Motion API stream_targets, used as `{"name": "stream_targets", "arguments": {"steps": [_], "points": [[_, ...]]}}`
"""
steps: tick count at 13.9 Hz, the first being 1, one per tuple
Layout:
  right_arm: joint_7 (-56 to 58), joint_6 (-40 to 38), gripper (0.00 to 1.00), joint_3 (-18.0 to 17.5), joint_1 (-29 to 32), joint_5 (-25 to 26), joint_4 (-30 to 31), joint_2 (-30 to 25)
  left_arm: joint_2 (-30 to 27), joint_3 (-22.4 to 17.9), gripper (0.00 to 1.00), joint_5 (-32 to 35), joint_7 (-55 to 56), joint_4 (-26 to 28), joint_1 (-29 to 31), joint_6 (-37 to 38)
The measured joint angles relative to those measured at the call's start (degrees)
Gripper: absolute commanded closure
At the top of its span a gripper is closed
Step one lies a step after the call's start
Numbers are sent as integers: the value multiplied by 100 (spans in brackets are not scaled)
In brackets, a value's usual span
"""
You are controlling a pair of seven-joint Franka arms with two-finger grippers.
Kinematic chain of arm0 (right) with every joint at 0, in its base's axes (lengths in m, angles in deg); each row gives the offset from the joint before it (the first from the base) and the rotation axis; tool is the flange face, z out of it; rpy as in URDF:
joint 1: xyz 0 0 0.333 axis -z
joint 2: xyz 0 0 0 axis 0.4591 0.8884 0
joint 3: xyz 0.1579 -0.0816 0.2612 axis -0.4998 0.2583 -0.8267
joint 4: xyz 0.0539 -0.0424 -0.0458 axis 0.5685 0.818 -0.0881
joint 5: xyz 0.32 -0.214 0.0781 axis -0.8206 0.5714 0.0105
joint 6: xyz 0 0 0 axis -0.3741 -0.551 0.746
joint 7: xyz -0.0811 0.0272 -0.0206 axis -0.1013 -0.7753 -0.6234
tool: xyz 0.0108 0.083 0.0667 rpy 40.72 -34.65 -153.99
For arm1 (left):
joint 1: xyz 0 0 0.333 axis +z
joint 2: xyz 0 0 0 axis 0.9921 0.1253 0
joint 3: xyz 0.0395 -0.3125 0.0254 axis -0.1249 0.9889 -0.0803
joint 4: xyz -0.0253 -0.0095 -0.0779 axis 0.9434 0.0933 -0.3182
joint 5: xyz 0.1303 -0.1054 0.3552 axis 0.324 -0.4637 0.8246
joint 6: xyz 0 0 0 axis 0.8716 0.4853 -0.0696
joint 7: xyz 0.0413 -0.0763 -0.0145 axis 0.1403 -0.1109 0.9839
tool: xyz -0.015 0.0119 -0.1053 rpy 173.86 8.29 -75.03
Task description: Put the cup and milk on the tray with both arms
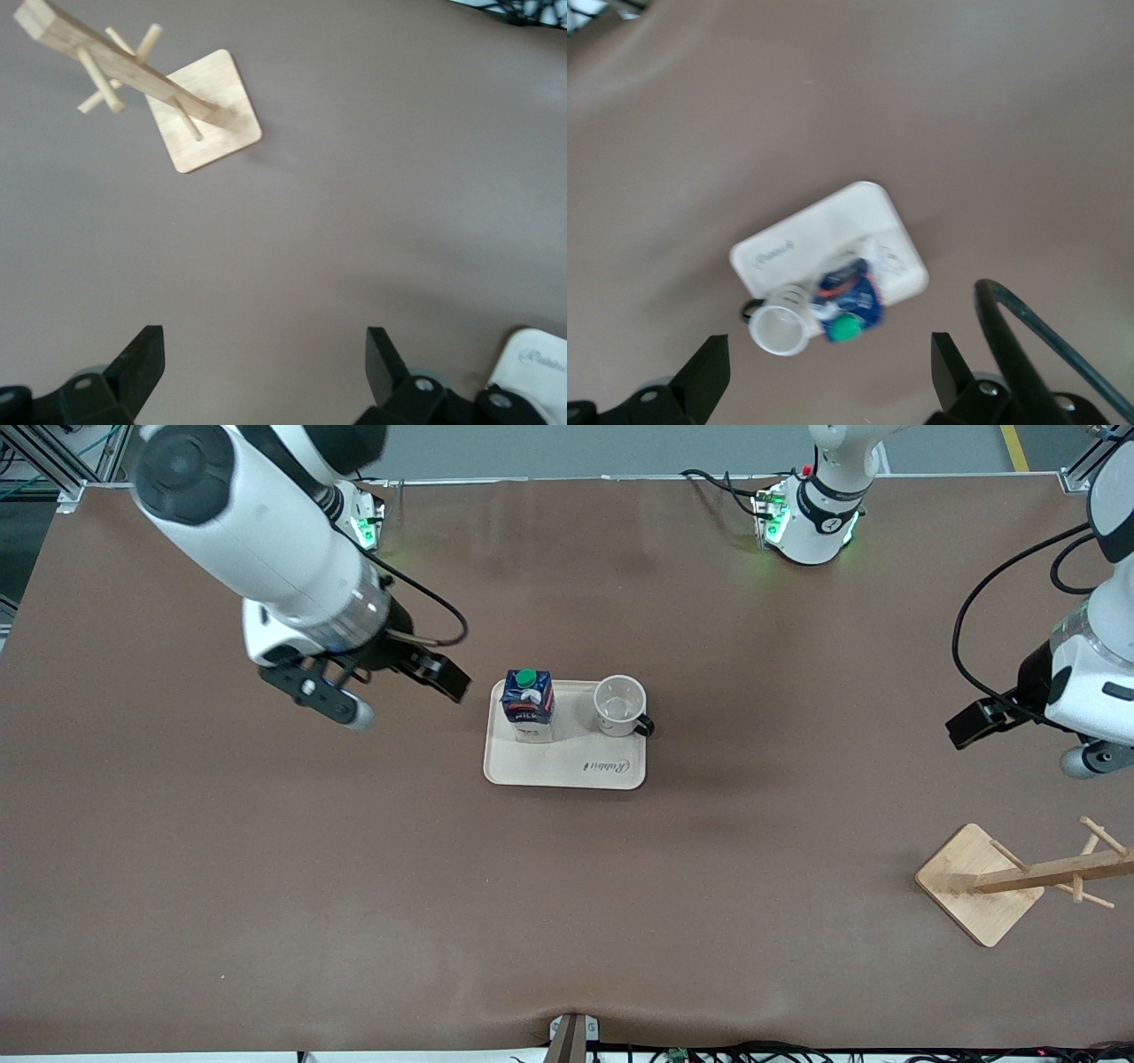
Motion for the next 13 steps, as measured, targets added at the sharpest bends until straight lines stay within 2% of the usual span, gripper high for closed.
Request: {"name": "stream_targets", "arguments": {"steps": [2,5,7,9,11,13], "points": [[532,-380,0,42,360,30,345,-495,-197,-652,0,-54,-243,11,-604,159],[1926,-47,0,84,797,414,1746,-1490,-541,-1977,0,-486,-1158,112,-1632,279],[2460,129,0,88,1007,525,2448,-1987,-759,-2590,0,-762,-1594,289,-1998,292],[3508,208,0,88,1455,578,2701,-2191,-958,-2854,0,-941,-1806,525,-2121,292],[5080,307,0,105,2071,579,2728,-2206,-1143,-2896,0,-1109,-1864,737,-2127,288],[6054,310,0,119,2565,576,2746,-2204,-1340,-2963,0,-1263,-2035,944,-2138,288]]}}
